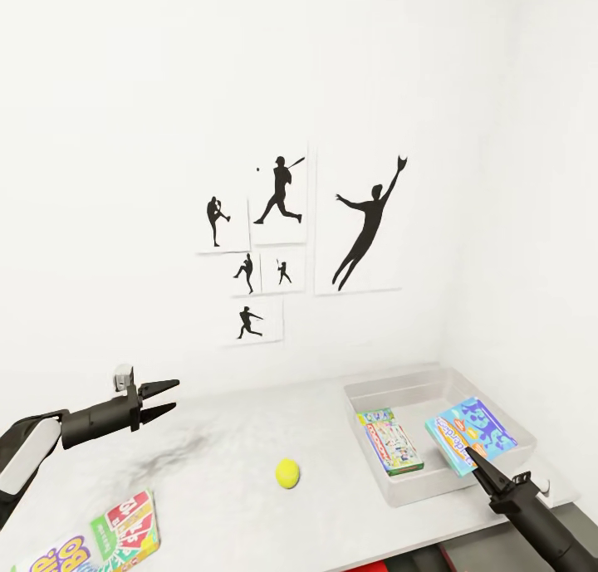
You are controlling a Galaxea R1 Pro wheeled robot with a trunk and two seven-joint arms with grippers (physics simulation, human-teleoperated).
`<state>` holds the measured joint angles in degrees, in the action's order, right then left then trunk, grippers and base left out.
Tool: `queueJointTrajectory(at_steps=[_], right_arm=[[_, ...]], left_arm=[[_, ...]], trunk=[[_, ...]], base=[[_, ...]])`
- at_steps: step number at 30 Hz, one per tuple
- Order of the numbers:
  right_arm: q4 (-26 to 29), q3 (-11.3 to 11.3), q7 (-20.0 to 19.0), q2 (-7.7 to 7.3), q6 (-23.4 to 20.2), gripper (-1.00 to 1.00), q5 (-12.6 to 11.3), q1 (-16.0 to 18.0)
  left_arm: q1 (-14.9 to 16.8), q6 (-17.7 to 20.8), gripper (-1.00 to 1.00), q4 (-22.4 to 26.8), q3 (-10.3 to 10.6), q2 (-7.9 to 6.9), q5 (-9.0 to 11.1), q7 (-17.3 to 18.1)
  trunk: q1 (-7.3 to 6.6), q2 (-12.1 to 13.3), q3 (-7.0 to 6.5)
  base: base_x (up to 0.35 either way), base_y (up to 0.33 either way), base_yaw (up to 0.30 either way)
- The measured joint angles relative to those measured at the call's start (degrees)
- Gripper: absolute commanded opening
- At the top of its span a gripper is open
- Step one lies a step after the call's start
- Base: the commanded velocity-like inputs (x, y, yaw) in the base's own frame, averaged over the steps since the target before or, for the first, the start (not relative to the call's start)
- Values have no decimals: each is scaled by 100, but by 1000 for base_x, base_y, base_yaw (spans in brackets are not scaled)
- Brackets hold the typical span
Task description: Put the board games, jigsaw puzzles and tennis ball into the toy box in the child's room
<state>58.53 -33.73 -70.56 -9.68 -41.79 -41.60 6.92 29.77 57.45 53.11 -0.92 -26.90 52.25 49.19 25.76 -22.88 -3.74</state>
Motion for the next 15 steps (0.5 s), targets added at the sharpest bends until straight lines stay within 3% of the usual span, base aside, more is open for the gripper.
queueJointTrajectory(at_steps=[15], right_arm=[[12,0,43,-2,-55,-100,6,0]], left_arm=[[0,0,100,0,0,0,-12,1]], trunk=[[0,0,0]], base=[[0,0,0]])
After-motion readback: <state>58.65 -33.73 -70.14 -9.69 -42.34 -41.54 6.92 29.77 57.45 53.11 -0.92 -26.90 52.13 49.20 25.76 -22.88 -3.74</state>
